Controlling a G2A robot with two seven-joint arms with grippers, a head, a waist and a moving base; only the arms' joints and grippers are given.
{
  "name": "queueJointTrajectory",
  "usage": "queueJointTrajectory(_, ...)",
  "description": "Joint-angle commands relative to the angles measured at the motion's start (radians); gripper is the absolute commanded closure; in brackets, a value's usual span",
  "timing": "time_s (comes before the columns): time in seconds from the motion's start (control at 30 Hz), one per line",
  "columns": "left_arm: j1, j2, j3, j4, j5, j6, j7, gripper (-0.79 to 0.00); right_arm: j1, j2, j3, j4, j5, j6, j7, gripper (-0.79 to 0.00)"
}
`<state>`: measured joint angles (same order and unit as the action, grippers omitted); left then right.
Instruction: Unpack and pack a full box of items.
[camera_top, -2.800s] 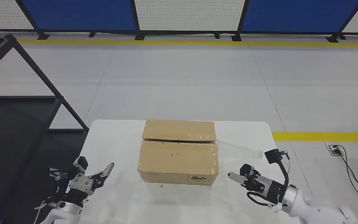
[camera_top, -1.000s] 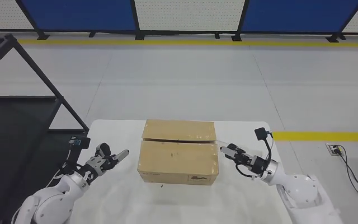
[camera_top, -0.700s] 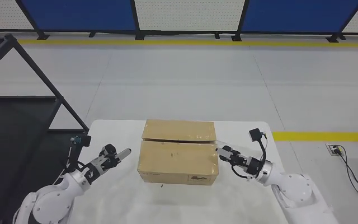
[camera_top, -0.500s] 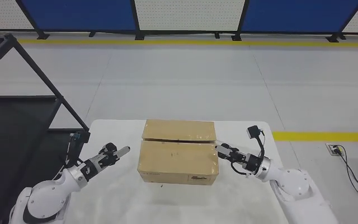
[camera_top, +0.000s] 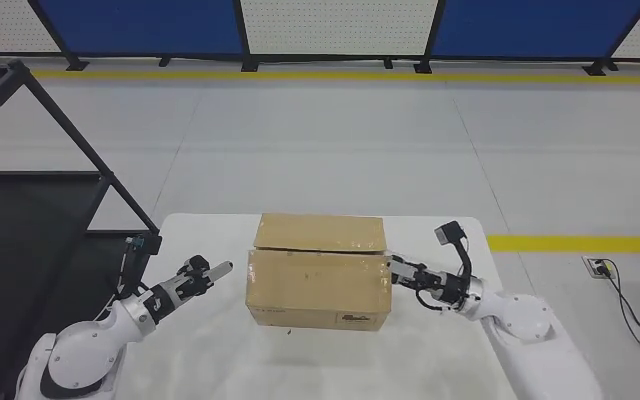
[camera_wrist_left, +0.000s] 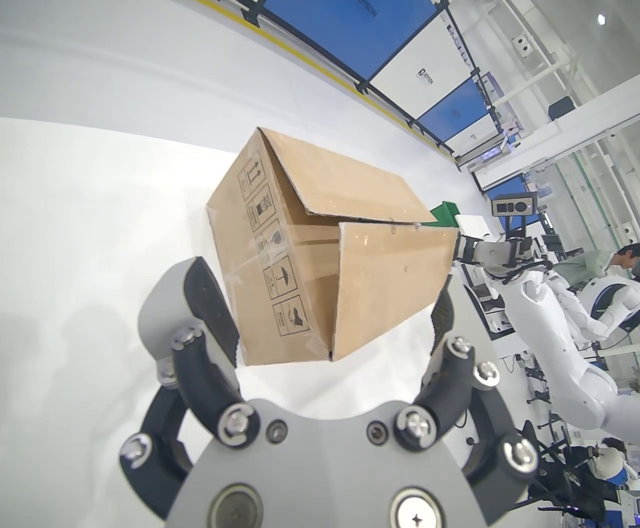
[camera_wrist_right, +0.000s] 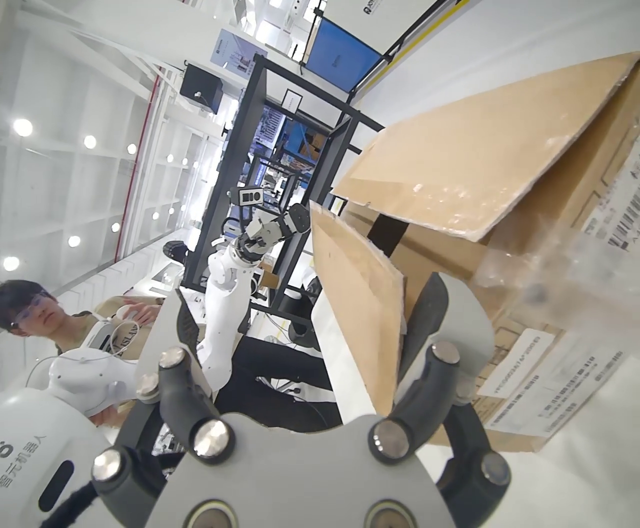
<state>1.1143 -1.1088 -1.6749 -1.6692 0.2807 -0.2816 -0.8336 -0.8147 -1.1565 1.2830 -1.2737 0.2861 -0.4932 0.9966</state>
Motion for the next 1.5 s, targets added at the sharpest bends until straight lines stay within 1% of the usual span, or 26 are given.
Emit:
queueJointTrajectory(0.0, 0.0, 0.0, 0.0, 0.0, 0.0, 0.0, 0.0, -0.785, -0.002, 0.002, 0.005, 0.001, 0.051, -0.022, 0.045, -0.785)
queueJointTrajectory(0.23, 0.0, 0.0, 0.0, 0.0, 0.0, 0.0, 0.0, -0.785, -0.032, 0.016, 0.039, -0.025, 0.184, -0.103, 0.203, -0.785)
queueJointTrajectory(0.33, 0.0, 0.0, 0.0, 0.0, 0.0, 0.0, 0.0, -0.785, -0.05, 0.024, 0.049, -0.064, 0.194, -0.104, 0.227, -0.785)
queueJointTrajectory(0.5, 0.0, 0.0, 0.0, 0.0, 0.0, 0.0, 0.0, -0.785, -0.111, 0.048, 0.058, -0.194, 0.151, -0.098, 0.232, -0.785)
queueJointTrajectory(0.67, 0.0, 0.0, 0.0, 0.0, 0.0, 0.0, 0.0, -0.785, -0.17, 0.079, 0.043, -0.307, 0.067, -0.105, 0.225, -0.785)
queueJointTrajectory(0.83, 0.0, 0.0, 0.0, 0.0, 0.0, 0.0, 0.0, -0.785, -0.201, 0.111, 0.015, -0.366, -0.017, -0.123, 0.208, -0.785)
queueJointTrajectory(1.0, 0.0, 0.0, 0.0, 0.0, 0.0, 0.0, 0.0, -0.785, -0.209, 0.139, -0.018, -0.372, -0.104, -0.138, 0.192, -0.785)
queueJointTrajectory(1.13, 0.0, 0.0, 0.0, 0.0, 0.0, 0.0, 0.0, -0.785, -0.201, 0.153, -0.048, -0.35, -0.171, -0.144, 0.186, -0.785)
queueJointTrajectory(1.27, 0.0, 0.0, 0.0, 0.0, 0.0, 0.0, 0.0, -0.785, -0.185, 0.157, -0.076, -0.32, -0.225, -0.141, 0.187, -0.785)
queueJointTrajectory(1.47, 0.0, 0.0, 0.0, 0.0, 0.0, 0.0, 0.0, -0.785, -0.159, 0.153, -0.119, -0.287, -0.27, -0.108, 0.158, -0.785)
